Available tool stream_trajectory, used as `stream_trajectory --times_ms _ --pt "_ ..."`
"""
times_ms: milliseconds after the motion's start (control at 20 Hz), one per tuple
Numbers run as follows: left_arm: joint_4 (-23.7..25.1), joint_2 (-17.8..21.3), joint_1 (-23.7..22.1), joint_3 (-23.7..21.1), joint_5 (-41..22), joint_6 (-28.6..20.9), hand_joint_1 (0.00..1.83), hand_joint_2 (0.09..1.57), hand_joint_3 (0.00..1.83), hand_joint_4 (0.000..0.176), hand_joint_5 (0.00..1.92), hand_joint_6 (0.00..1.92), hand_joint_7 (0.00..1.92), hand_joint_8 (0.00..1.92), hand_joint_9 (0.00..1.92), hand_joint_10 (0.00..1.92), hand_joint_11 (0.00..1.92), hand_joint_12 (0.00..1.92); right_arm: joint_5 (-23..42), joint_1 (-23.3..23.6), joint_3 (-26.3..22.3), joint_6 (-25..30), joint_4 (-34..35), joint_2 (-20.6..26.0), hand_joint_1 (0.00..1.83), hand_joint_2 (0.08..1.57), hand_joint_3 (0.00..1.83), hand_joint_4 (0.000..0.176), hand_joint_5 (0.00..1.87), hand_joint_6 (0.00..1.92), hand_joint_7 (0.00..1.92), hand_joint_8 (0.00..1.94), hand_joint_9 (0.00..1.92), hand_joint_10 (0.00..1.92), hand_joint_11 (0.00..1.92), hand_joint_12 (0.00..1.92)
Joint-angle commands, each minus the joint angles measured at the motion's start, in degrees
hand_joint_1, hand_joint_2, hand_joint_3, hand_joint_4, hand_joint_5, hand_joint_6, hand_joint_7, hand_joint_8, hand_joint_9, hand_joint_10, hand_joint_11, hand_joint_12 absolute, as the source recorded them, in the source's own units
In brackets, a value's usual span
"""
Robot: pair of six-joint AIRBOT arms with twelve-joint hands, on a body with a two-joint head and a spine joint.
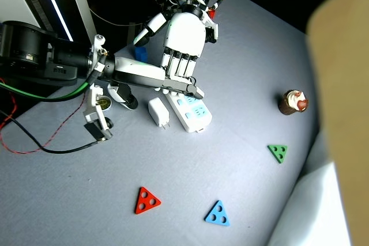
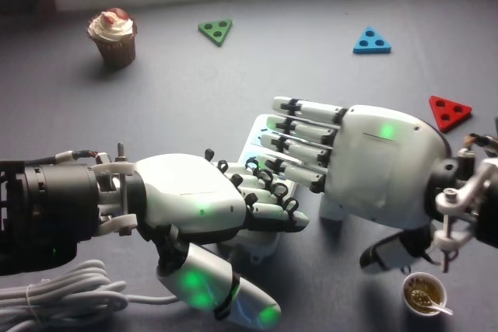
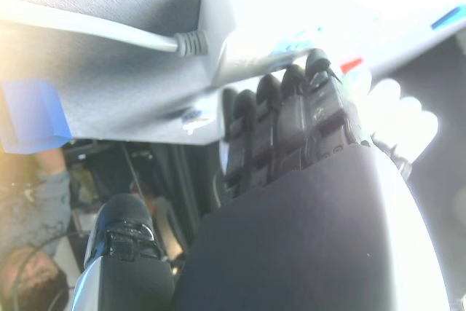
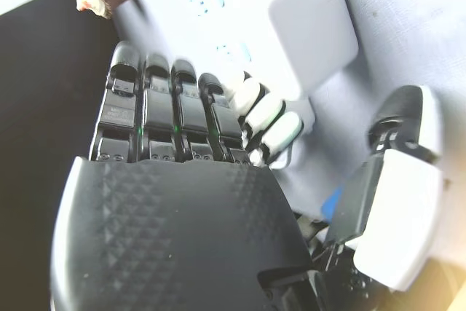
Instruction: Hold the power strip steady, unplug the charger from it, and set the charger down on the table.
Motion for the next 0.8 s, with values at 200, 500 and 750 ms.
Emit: stream_trajectory --times_ms 200,500,750 --pt "-0.98 0.77 -0.45 -0.58 -2.59 -0.81 0.0 1.1 0.0 0.0 0.13 0.01 0.12 0.0 0.09 0.0 0.09 0.02 -10.35 2.93 -9.59 22.22 2.08 8.86 0.42 0.76 0.01 0.0 0.01 0.0 0.07 0.0 0.08 0.01 0.04 0.09" --pt "-1.06 1.08 -1.56 -0.45 -2.91 -0.96 0.0 1.11 0.0 0.0 0.13 0.0 0.14 0.0 0.12 0.01 0.1 0.02 -5.75 6.37 -16.92 35.89 3.55 19.85 0.46 0.89 0.01 0.0 0.01 0.0 0.09 0.0 0.1 0.0 0.0 0.27" --pt "-1.06 2.32 -4.75 -0.37 -3.04 -1.62 0.0 1.12 0.0 0.0 0.07 0.0 0.11 0.0 0.11 0.01 0.1 0.02 0.27 6.72 -21.69 35.64 2.8 29.26 0.53 0.93 0.0 0.0 0.07 0.0 0.14 0.0 0.18 0.0 0.0 0.54"
